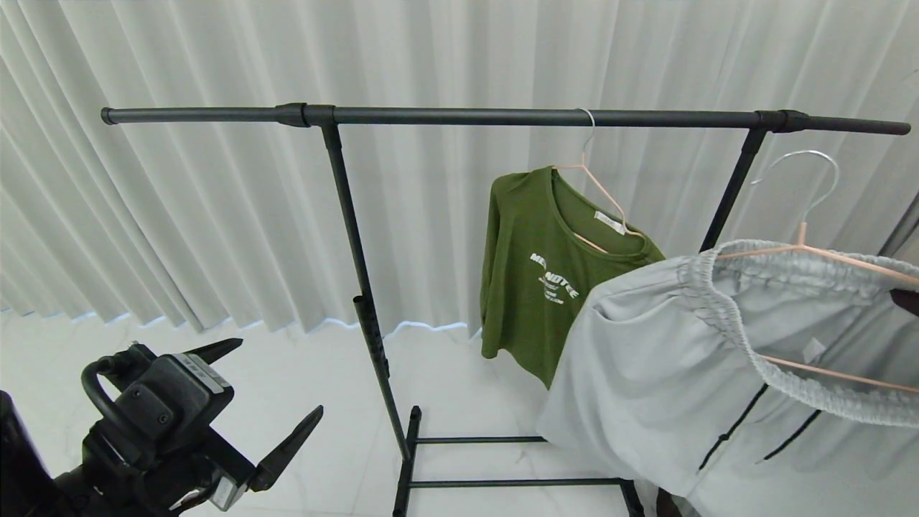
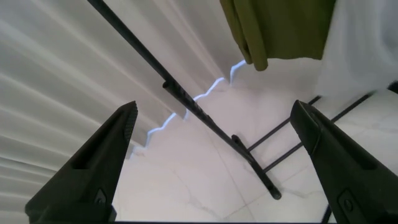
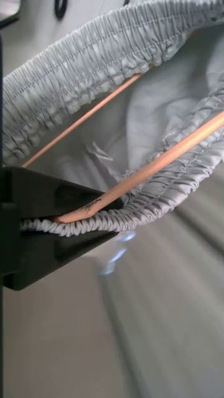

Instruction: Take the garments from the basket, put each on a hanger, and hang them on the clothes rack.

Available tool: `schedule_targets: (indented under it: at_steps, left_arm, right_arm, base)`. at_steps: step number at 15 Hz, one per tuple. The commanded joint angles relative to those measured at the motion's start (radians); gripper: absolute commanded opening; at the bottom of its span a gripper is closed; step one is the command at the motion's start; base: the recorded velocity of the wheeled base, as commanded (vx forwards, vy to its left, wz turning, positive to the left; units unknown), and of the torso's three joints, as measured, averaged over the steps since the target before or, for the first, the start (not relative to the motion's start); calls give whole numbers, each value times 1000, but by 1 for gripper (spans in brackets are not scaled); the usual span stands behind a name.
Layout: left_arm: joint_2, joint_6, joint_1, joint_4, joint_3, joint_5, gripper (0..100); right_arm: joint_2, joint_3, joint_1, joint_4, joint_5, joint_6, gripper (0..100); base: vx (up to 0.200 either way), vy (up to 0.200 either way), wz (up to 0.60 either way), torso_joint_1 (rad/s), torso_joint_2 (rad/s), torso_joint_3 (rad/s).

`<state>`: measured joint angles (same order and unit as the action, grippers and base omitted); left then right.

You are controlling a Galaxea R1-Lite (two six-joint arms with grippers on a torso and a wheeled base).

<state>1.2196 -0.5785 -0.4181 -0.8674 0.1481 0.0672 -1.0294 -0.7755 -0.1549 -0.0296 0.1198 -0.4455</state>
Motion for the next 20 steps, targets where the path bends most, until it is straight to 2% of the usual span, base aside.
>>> schedule_targets:
  at_steps: [1,3,7,10,14,20]
  left_arm:
    - [6,0,1,-1,1,0,100]
    - [21,0,1,-1,2,0,100]
    - [32,0,1,-1,2,0,100]
    - [38,0,1,-1,5,0,100]
    - [54,5,1,-1,15,3,100]
    - [58,8,-1,-1,22,3,100]
  right_arm:
    - [126,36,100,-55,11,-1,0]
    - [161,33,178,-115,43,-1,0]
    - [172,33,330,-150,107,-1,0]
    - [160,32,400,-144,107,4,0]
    - [124,-4,400,-142,106,111,0]
    - [98,-18,356,-105,106,157,0]
  base:
    - [0,0,0,0,0,0]
    - [0,0,0,0,0,0]
    - [0,0,0,0,0,0]
    - [0,0,0,0,0,0]
    - [50,0,0,2,1,1]
    - [200,0,0,2,1,4]
